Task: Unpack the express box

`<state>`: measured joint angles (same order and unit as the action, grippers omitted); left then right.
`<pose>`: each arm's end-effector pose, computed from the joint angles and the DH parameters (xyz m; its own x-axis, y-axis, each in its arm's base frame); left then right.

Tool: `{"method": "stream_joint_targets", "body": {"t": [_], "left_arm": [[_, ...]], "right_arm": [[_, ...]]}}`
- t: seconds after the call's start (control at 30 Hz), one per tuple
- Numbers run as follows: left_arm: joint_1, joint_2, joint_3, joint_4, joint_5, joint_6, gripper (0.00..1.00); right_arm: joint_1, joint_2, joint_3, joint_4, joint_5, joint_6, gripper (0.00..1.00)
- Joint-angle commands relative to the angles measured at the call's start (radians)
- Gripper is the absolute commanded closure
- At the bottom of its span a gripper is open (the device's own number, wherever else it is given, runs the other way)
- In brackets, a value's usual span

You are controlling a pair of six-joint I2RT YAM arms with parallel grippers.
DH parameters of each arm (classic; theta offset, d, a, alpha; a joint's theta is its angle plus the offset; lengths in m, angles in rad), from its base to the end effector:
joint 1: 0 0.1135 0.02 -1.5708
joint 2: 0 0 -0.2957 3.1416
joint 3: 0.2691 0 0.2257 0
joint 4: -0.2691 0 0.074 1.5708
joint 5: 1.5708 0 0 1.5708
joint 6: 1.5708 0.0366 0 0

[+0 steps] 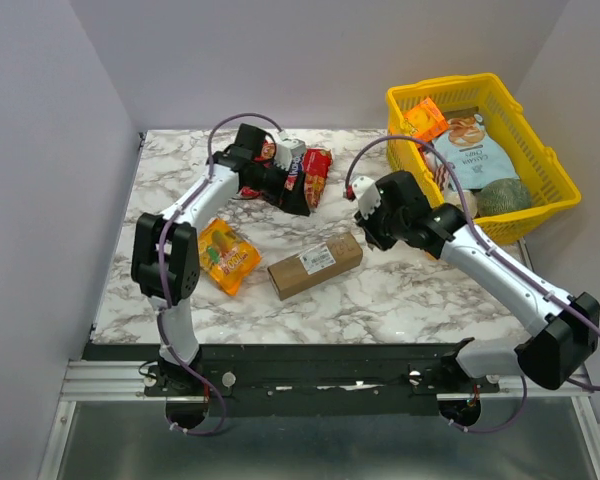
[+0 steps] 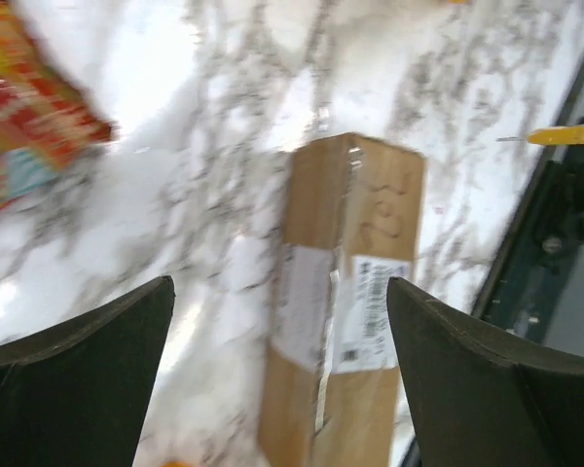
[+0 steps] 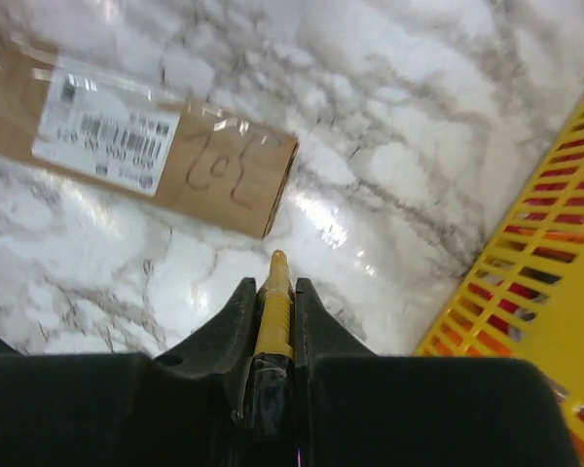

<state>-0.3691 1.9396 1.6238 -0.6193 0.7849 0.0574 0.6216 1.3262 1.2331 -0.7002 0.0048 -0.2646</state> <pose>0.3743 -0.1725 0.2984 -0.7121 0.3190 -0.6254 0.6886 0.4909 -0.5337 0.2019 0.1444 0.3611 -0.4076 -0.6137 -0.6762 -0.7109 0.6780 -0.1868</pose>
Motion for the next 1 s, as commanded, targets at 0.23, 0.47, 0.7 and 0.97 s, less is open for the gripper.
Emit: {"method": "stream_joint_targets", "body": {"t": [0.23, 0.47, 0.7, 0.97], "left_arm": [[0.113, -0.125, -0.257, -0.168, -0.174, 0.246, 0.02], [0.088, -0.143, -0.337, -0.145, -0.127, 0.214, 0.02], [0.039, -0.189, -0.375, -0.137, -0.090, 0.193, 0.02], [0.099, -0.277, -0.386, -0.126, -0.048, 0.183, 0.02]], "right_arm": [[0.001, -0.010, -0.153, -0.021, -0.132, -0.070, 1.00], [0.000, 0.132, -0.086, 0.141, -0.098, -0.045, 1.00], [0.001, 0.252, 0.048, 0.168, -0.051, -0.044, 1.00], [-0.002, 0.084, 0.022, 0.067, -0.040, -0.051, 0.99]]}}
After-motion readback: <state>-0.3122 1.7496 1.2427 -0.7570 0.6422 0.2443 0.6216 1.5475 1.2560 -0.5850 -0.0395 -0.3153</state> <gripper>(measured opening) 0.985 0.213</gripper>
